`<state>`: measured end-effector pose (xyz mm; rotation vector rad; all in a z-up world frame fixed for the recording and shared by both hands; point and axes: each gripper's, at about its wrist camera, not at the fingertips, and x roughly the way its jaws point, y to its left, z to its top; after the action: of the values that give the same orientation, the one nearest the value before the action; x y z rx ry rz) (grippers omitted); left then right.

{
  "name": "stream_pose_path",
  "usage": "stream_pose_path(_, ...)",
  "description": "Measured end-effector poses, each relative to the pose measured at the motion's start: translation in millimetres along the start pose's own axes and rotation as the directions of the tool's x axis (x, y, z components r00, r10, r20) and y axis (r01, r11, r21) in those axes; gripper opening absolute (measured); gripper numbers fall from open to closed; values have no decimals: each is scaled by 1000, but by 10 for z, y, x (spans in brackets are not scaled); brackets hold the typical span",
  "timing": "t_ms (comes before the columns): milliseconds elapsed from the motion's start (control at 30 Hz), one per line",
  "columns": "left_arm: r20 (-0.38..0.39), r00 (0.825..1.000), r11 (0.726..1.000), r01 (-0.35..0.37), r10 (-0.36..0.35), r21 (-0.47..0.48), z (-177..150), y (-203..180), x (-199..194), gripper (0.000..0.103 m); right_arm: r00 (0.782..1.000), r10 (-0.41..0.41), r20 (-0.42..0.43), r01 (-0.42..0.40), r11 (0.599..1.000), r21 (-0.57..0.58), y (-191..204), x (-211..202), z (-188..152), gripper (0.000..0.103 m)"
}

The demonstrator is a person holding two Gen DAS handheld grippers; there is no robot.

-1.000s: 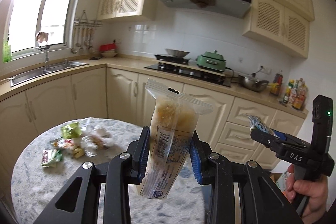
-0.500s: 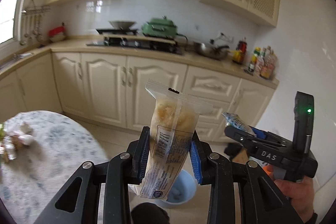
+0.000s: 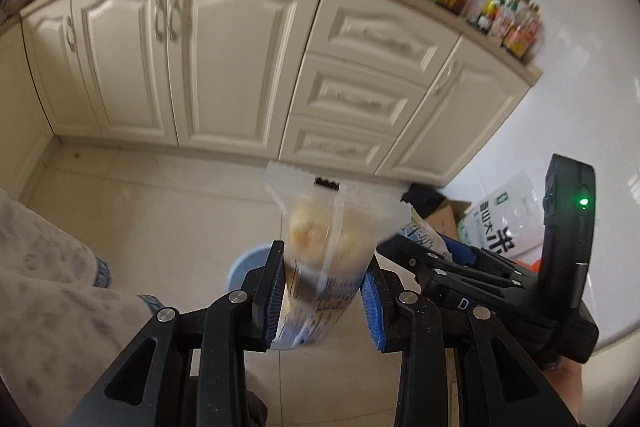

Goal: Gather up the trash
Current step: 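Carry the bread bag and milk carton toward the blue bucket on the floor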

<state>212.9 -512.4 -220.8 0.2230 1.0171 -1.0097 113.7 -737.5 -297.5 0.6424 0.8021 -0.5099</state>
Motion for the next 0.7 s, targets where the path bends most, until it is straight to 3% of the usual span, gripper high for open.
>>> stream_pose_path(133,-119,992,999,-45,44,-4,266,137,688,33,998,-6,-64,8,1000,27,-171,423,16,70)
stream_pose_path(200,-172,982,997,-81,77,-17,407,160,957,41,993,2,-119,4,999,50,-273,665,-6,71)
stream_pose_path(267,-201,973,993,-120,114,-17,426,173,1093,70,990,-5,-143,15,998,68,-335,805,-51,75)
stream_pose_path(300,-196,971,990,-141,136,-10,435,159,1108,74,988,-8,-155,20,997,81,-379,872,-80,80)
stream_pose_path(367,-180,968,985,-174,173,9,455,108,1101,83,987,-7,-158,24,994,108,-429,911,-134,99)
stream_pose_path(433,-167,963,977,-213,212,18,493,90,1064,90,988,-21,-153,39,992,121,-455,892,-189,103)
stream_pose_path(700,-24,967,968,-252,252,16,529,-93,466,102,993,-41,-112,57,987,147,-299,551,-257,103)
